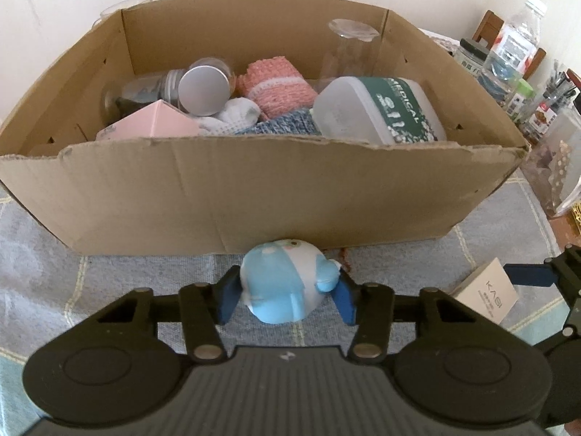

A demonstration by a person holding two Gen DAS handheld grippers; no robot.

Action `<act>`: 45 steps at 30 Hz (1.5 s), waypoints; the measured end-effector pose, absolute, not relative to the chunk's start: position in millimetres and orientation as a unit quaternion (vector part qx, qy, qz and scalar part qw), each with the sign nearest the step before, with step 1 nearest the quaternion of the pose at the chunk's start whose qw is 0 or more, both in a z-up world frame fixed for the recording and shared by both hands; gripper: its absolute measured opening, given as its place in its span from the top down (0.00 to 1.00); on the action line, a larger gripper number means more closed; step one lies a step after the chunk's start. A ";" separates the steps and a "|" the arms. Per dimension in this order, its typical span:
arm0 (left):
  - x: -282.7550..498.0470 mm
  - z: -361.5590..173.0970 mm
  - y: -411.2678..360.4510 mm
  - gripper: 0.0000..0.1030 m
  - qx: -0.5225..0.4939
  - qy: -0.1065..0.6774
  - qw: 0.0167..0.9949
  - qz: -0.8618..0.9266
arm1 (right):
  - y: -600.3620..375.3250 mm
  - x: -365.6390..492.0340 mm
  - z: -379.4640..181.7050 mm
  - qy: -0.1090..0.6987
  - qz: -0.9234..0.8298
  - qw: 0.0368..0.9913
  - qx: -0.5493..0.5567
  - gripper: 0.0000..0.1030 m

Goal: Organize objects
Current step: 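Grasp the blue figurine with the left tool while the right tool grasps the KASI box, then carry the figurine and KASI box into the box and open both tools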

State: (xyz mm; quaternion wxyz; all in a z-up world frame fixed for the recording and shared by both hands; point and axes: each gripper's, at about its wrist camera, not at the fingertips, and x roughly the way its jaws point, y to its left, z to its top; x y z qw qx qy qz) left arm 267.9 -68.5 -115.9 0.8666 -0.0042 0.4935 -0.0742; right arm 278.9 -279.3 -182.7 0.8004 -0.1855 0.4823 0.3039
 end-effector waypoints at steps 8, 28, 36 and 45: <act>265.1 -111.8 -67.5 0.54 0.007 0.489 0.868 -0.089 | -270.2 278.1 -180.3 0.492 0.301 0.793 -0.197 0.03; 241.3 -86.3 -45.6 0.55 0.065 0.517 0.842 -0.140 | -266.3 267.4 -155.0 0.496 0.341 0.772 -0.206 0.19; 236.1 -53.9 -40.1 0.54 0.109 0.515 0.834 -0.165 | -267.4 272.1 -124.8 0.495 0.367 0.759 -0.211 0.19; 233.3 -6.9 -41.1 0.54 0.127 0.498 0.833 -0.207 | -264.9 270.8 -87.4 0.475 0.400 0.750 -0.225 0.19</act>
